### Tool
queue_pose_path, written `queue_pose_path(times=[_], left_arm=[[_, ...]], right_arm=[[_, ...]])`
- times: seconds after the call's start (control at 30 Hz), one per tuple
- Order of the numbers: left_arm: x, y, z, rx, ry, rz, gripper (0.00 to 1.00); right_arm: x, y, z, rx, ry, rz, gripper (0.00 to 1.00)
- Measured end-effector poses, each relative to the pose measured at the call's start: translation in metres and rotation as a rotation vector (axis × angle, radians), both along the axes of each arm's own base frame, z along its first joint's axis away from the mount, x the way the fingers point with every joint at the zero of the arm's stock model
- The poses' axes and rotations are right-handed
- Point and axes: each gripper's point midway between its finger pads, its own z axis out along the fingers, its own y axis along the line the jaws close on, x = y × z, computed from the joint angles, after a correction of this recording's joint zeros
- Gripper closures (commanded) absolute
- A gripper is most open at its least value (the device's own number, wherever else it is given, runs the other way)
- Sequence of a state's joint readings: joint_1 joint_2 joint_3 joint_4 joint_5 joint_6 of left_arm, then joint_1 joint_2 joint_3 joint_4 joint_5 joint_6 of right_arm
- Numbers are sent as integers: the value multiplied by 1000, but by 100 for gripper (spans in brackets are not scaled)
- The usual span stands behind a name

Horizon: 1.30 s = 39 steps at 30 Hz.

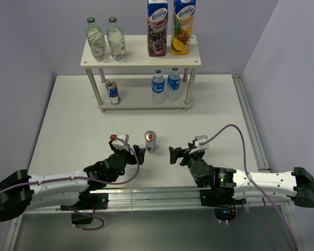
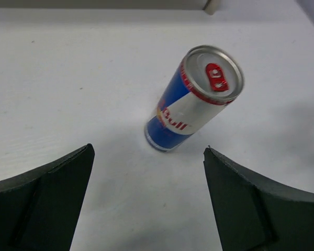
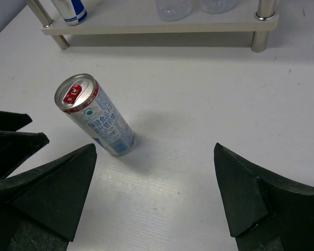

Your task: Place and organize the beverage onto the shelf

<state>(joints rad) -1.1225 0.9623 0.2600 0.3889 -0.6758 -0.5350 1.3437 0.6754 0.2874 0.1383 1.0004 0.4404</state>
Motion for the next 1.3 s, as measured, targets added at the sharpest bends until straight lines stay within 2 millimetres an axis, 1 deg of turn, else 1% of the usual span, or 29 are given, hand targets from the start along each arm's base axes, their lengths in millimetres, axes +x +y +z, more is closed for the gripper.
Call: queue_pose_path(times=[0.1,0.17,0.23,0.27,0.4,0.5,0.6,0.67,0.7,0.8,0.83,0.9,1.03,1.1,1.17,1.23,1.3], left_arm=[[-1,-13,6,-53,-16,-38,8],[-1,-22,5,-68,-20,-54,8],[-1,-30,-3,-58,-14,-74,8],[-1,-34,-10,-42,-7,-85,8],[5,-50,-30,17,8,-99,10],[14,-62,-34,34,-7,-90,12],[25,-72,-32,37,-40,-63,23],[35,-78,-32,52,-62,-34,35],[40,-81,-32,58,-70,-18,59],[58,-86,-32,76,-94,31,100],[66,-87,-32,82,-101,53,100],[78,-83,-31,91,-109,92,100],[103,-60,-29,148,-111,185,100],[119,-45,-23,174,-105,230,100],[136,-28,-11,181,-107,279,100],[156,-9,9,175,-124,337,100],[170,5,28,161,-149,376,100]], right_arm=[[0,0,-1,-6,1,0,0],[0,1,-3,-15,2,0,0],[0,1,-5,-27,4,1,0],[0,1,-6,-30,5,1,0],[0,1,-6,-29,5,1,0],[0,1,-6,-29,5,1,0],[0,1,-5,-26,4,1,0],[0,1,-4,-21,3,1,0],[0,1,-3,-19,2,1,0],[0,1,-3,-17,2,1,0],[0,1,-3,-17,2,0,0],[0,1,-3,-16,2,0,0],[0,1,-2,-14,1,0,0],[1,0,-2,-15,1,-1,0],[1,0,-3,-15,1,-2,0],[1,0,-3,-18,0,-1,0],[1,0,-3,-18,0,-1,0]])
